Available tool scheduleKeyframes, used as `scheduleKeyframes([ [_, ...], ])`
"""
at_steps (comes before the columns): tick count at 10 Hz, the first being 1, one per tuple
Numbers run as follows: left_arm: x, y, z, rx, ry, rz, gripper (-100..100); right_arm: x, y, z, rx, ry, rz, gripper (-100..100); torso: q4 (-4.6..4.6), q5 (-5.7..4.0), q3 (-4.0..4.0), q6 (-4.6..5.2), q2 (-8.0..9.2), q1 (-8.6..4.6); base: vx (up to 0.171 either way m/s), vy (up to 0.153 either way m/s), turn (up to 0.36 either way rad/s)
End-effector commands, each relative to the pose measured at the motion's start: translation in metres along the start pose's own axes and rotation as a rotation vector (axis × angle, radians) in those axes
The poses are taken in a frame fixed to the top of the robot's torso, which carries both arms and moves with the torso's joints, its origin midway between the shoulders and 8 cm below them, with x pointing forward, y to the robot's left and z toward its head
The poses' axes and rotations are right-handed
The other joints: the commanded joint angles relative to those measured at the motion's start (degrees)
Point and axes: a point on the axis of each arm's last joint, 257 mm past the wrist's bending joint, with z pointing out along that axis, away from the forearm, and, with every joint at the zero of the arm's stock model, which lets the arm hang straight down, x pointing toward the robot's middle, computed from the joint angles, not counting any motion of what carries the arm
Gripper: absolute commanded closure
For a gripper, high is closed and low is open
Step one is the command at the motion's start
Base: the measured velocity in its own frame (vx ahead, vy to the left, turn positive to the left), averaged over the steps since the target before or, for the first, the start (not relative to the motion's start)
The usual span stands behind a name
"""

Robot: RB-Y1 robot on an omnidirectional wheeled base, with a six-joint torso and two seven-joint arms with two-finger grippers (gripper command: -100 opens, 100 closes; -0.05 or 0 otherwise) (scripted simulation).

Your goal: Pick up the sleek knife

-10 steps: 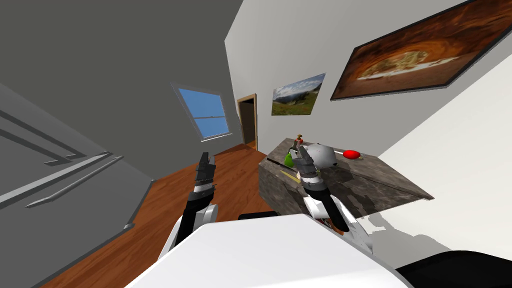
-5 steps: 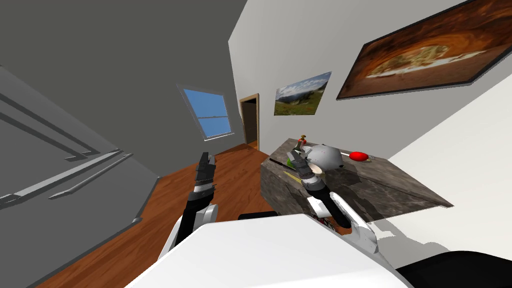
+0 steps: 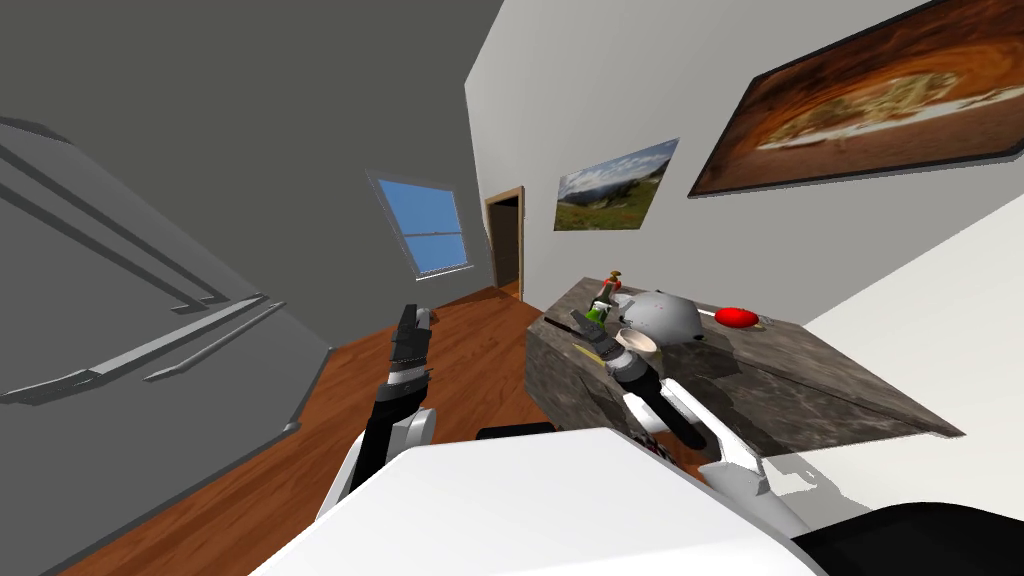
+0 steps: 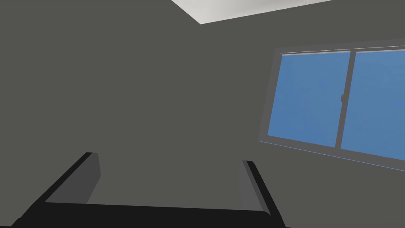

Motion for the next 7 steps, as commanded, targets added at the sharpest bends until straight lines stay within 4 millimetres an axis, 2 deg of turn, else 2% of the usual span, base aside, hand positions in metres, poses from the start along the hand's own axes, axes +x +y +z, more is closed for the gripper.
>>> scheduleKeyframes([
  [1, 0.0, 0.0, 0.0, 0.0, 0.0, 0.0, 0, 0.005, -0.009, -0.003, 0.007, 0.047, -0.03, -100, 0.0, 0.0, 0.0, 0.0, 0.0, 0.0, 0.004, 0.026, 0.038],
  [4, 0.0, 0.0, 0.0, 0.0, 0.0, 0.0, 0, 0.019, -0.032, -0.014, 0.038, 0.176, -0.125, -100, 0.0, 0.0, 0.0, 0.02, 0.0, -0.03, 0.002, 0.03, 0.077],
  [5, 0.0, 0.0, 0.0, 0.0, 0.0, 0.0, 0, 0.02, -0.032, -0.014, 0.036, 0.195, -0.134, -100, 0.0, 0.0, -0.01, 0.0, -0.01, 0.0, 0.005, 0.029, 0.04],
  [6, 0.0, 0.0, 0.0, 0.0, 0.0, 0.0, 0, 0.025, -0.044, -0.021, 0.053, 0.247, -0.175, -100, 0.0, 0.0, 0.0, 0.02, -0.01, -0.01, 0.0, 0.034, 0.093],
  [7, 0.0, 0.0, 0.0, 0.0, 0.0, 0.0, 0, 0.025, -0.044, -0.021, 0.051, 0.267, -0.186, -100, 0.0, 0.0, 0.0, 0.0, 0.0, 0.0, -0.001, 0.025, 0.045],
])
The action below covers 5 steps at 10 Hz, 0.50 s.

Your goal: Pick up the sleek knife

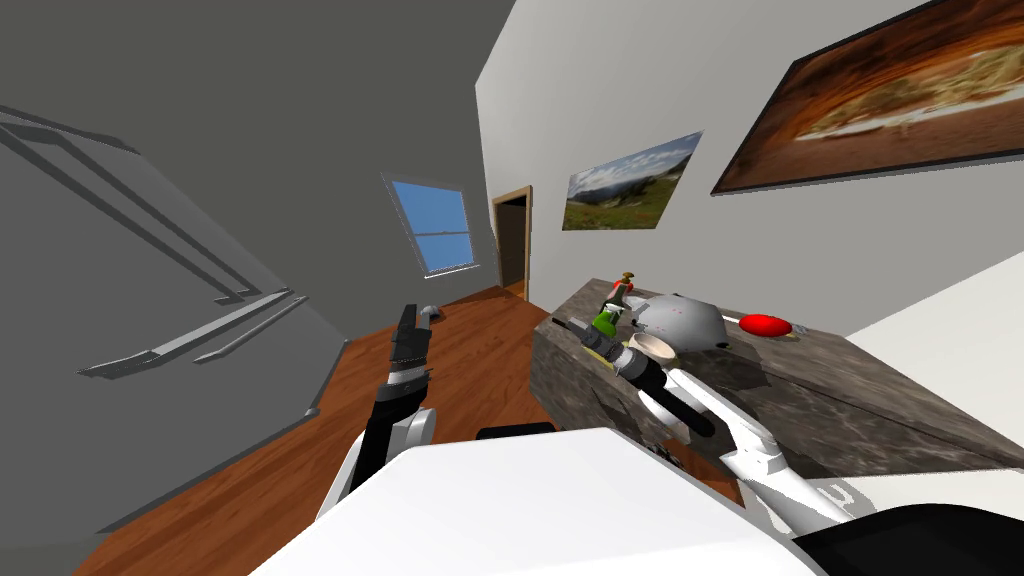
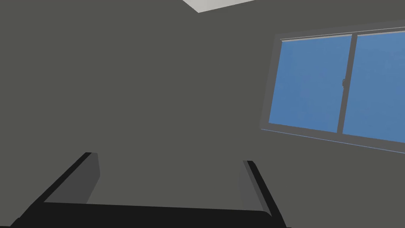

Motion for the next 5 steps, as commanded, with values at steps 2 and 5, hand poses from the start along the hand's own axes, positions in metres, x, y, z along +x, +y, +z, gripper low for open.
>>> scheduleKeyframes([
  [2, 0.0, 0.0, 0.0, 0.0, 0.0, 0.0, 0, 0.009, -0.013, -0.006, 0.015, 0.087, -0.062, -100, 0.0, 0.0, 0.0, -0.02, -0.01, 0.01, 0.001, 0.028, 0.059],
  [5, 0.0, 0.0, 0.0, 0.0, 0.0, 0.0, 0, 0.02, -0.037, -0.02, 0.048, 0.21, -0.151, -100, 0.0, 0.0, 0.0, 0.0, -0.01, 0.02, 0.002, 0.032, 0.072],
])
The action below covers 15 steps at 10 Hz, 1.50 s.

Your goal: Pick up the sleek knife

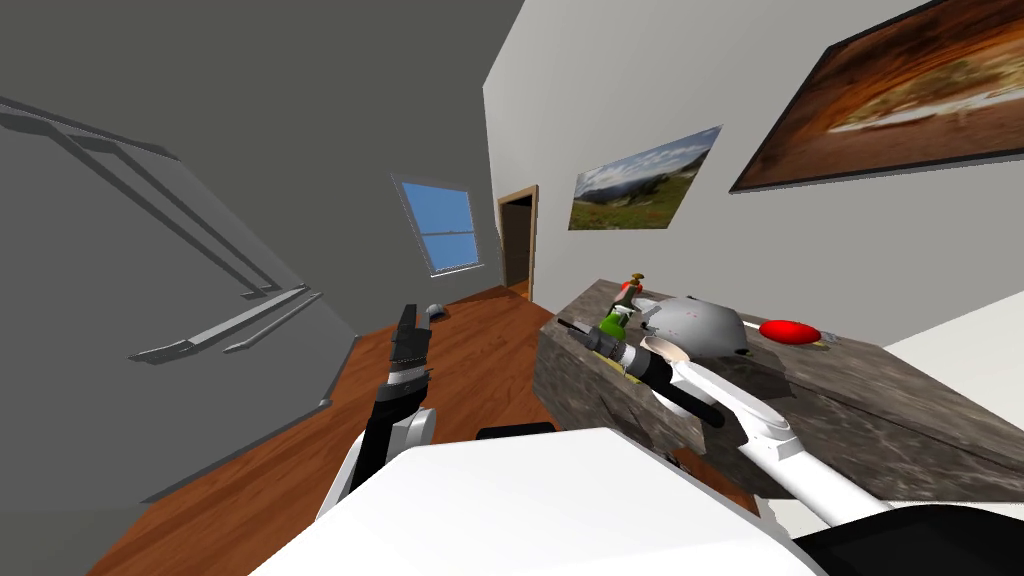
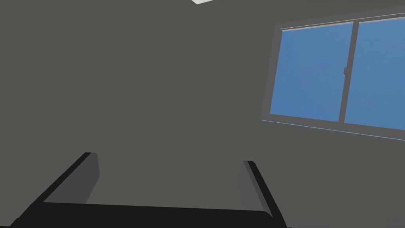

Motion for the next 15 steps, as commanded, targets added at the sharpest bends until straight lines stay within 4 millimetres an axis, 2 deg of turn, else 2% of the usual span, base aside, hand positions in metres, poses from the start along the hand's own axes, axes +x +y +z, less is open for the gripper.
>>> scheduleKeyframes([
  [1, 0.0, 0.0, 0.0, 0.0, 0.0, 0.0, 0, 0.004, -0.005, -0.003, 0.007, 0.038, -0.027, -100, 0.0, 0.0, 0.0, 0.0, 0.0, 0.0, 0.003, 0.022, 0.046],
  [4, 0.0, 0.0, 0.0, 0.0, 0.0, 0.0, 0, 0.017, -0.028, -0.017, 0.044, 0.152, -0.104, -100, 0.0, -0.01, 0.0, 0.02, 0.0, -0.04, 0.005, 0.023, 0.08],
  [5, 0.0, 0.0, 0.0, 0.0, 0.0, 0.0, 0, 0.017, -0.029, -0.017, 0.043, 0.156, -0.107, -100, 0.0, -0.01, -0.01, 0.0, -0.01, -0.02, 0.006, 0.019, 0.046],
  [9, 0.0, 0.0, 0.0, 0.0, 0.0, 0.0, 0, 0.04, -0.077, -0.055, 0.135, 0.355, -0.213, -100, -0.02, -0.01, -0.04, -0.01, -0.07, -0.05, 0.02, 0.015, 0.125],
  [10, 0.0, 0.0, 0.0, 0.0, 0.0, 0.0, 0, 0.04, -0.077, -0.055, 0.135, 0.36, -0.217, -100, -0.03, -0.02, -0.07, 0.0, -0.12, -0.08, 0.025, 0.005, 0.055],
  [15, 0.0, 0.0, 0.0, 0.0, 0.0, 0.0, 0, 0.068, -0.133, -0.122, 0.272, 0.586, -0.288, -100, -0.04, -0.05, -0.1, 0.02, -0.17, -0.18, 0.041, -0.01, 0.14],
])
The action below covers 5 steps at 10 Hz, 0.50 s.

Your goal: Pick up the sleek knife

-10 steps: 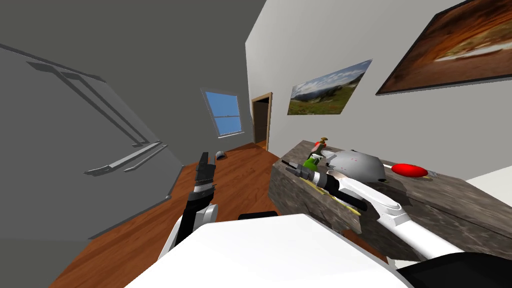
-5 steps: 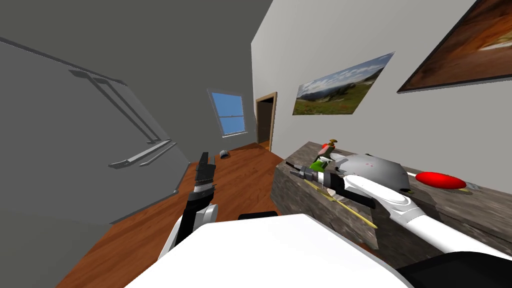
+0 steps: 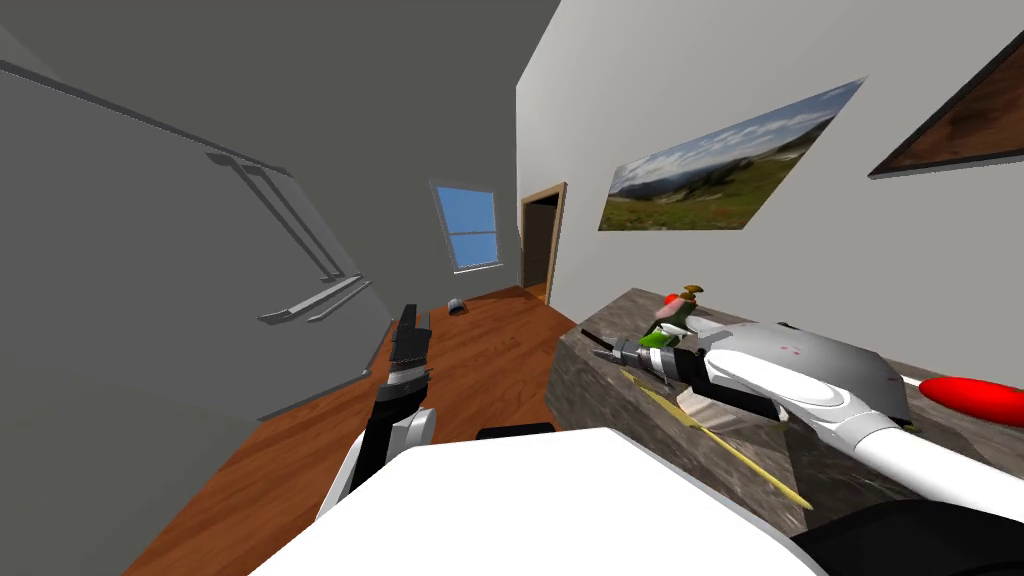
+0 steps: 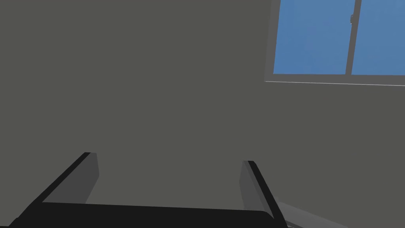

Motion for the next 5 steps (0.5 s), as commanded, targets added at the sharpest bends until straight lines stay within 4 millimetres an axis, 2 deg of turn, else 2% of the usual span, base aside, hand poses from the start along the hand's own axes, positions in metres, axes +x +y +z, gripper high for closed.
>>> scheduleKeyframes([
  [1, 0.0, 0.0, 0.0, 0.0, 0.0, 0.0, 0, 0.027, -0.016, -0.011, 0.04, 0.077, -0.013, -100, 0.0, 0.0, 0.0, 0.0, 0.0, 0.0, 0.054, -0.03, 0.145],
  [5, 0.0, 0.0, 0.0, 0.0, 0.0, 0.0, 0, 0.085, -0.051, -0.046, 0.125, 0.262, -0.044, -100, -0.01, -0.01, -0.02, 0.02, -0.04, 0.0, 0.061, -0.027, 0.143],
])
